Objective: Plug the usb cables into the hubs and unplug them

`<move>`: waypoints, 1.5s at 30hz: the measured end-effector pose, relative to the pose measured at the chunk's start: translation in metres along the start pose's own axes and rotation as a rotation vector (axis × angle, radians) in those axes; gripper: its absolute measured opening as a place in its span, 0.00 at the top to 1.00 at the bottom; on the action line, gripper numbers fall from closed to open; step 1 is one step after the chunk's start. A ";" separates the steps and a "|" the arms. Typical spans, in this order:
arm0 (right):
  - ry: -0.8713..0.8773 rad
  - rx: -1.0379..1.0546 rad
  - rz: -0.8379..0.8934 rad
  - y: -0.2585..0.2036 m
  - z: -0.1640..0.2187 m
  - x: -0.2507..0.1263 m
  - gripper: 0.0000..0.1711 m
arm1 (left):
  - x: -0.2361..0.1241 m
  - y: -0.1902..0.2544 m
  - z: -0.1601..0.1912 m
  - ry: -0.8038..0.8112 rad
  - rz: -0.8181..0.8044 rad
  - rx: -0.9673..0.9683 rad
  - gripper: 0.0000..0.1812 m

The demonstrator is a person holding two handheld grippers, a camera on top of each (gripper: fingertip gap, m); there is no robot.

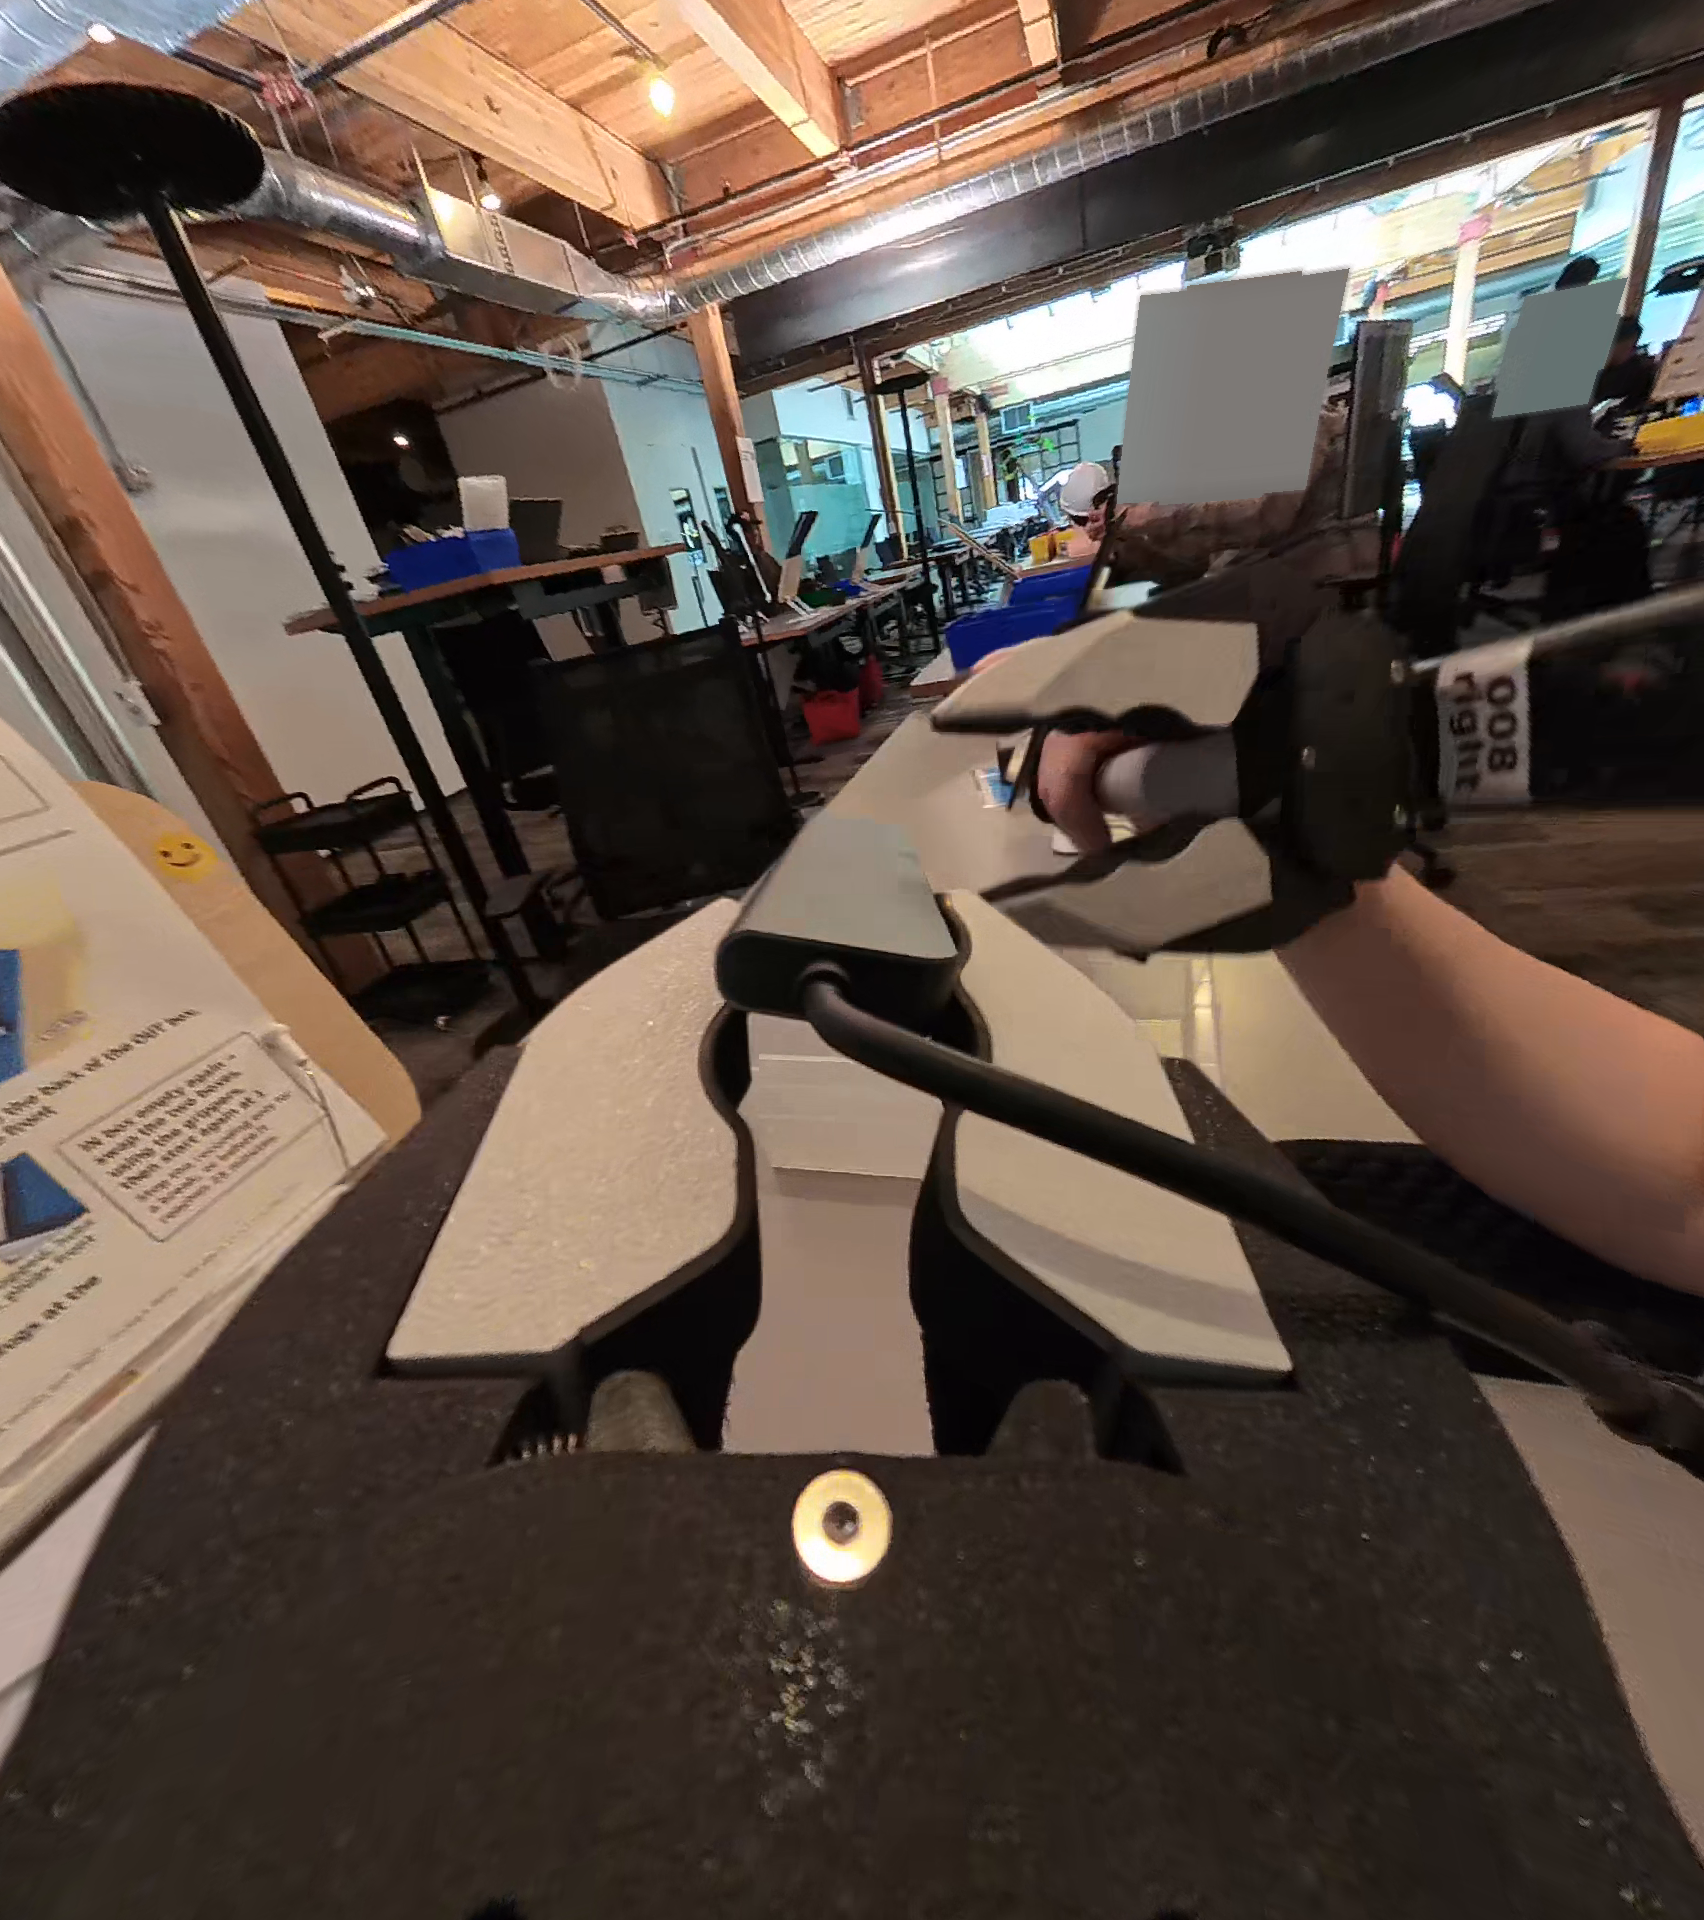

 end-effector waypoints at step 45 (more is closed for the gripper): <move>-1.331 0.601 -0.351 -0.017 0.304 -0.109 0.83 | -0.016 -0.036 0.018 -0.237 -0.019 -0.127 0.75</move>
Point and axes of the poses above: each gripper's, where its closed fingertips meet, x out along the fingers, z out of its underside, y = z × x across the jaws, the point moved 9 cm from there along -x, back along the fingers, and after that the axes turned 9 degrees about -y, right-handed, at the moved point
